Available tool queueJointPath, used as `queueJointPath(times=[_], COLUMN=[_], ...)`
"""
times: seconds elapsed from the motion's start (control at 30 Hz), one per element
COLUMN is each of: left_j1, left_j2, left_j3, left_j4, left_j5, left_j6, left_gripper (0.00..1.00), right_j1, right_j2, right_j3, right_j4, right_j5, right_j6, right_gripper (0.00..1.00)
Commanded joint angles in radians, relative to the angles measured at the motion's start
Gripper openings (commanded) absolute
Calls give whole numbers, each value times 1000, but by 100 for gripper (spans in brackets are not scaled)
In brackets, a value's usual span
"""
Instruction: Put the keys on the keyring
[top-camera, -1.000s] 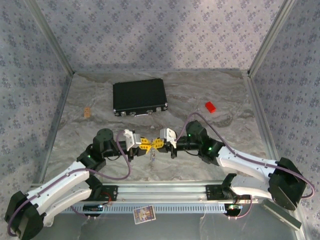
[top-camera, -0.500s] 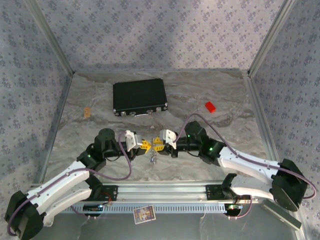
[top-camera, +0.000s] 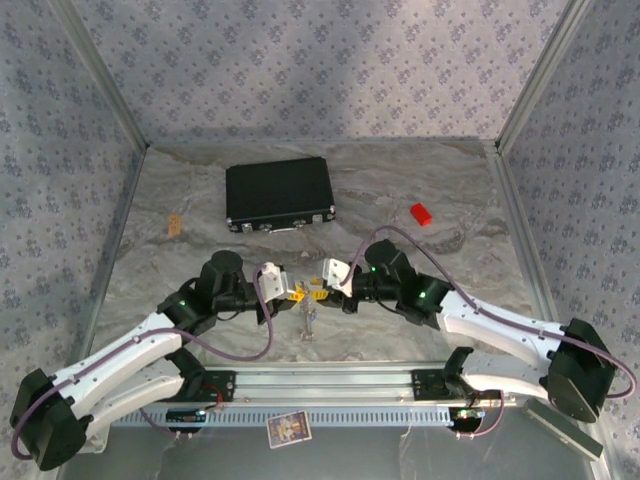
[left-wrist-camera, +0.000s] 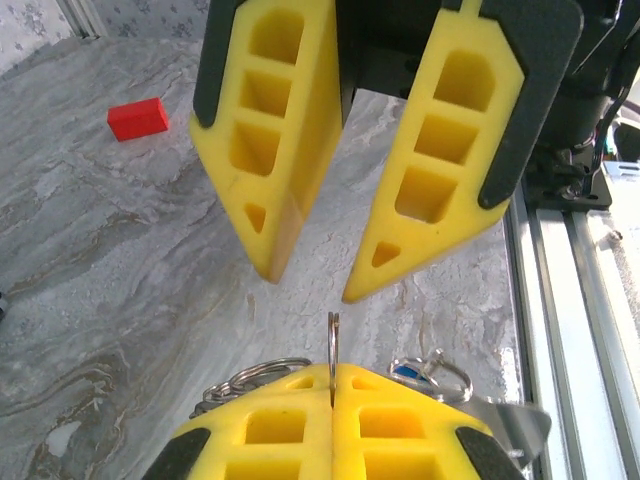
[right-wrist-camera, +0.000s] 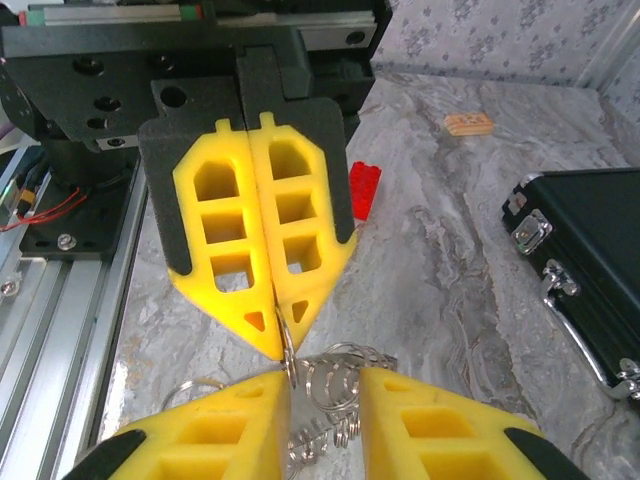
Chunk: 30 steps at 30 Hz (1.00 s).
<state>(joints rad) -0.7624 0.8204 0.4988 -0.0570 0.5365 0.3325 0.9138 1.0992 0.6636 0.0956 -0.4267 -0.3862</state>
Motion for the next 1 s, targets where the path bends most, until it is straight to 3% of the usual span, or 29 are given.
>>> queueJointPath(times=[0.0, 0.2, 0.37, 0.7, 0.97], left_j1=[-8, -9, -9, -9, -11], left_j2=[-7, -12, -17, -36, -30], left_j3=[34, 29, 25, 18, 18], left_j4=[11, 15, 26, 35, 40], left_j5=[2, 5, 9, 11, 18], left_j6=[33, 34, 31, 28, 27], left_gripper=[0, 0, 0, 0, 0], right_j1=[8, 9, 11, 11, 11], right_j2=[22, 42, 49, 56, 65], right_j3=[46, 61, 67, 73, 77], right_j4=[-10, -52, -56, -93, -57], right_j5=[-40, -49, -49, -48, -84], right_j6=[-12, -27, -28, -35, -23], right_gripper=[25, 24, 17, 19, 11])
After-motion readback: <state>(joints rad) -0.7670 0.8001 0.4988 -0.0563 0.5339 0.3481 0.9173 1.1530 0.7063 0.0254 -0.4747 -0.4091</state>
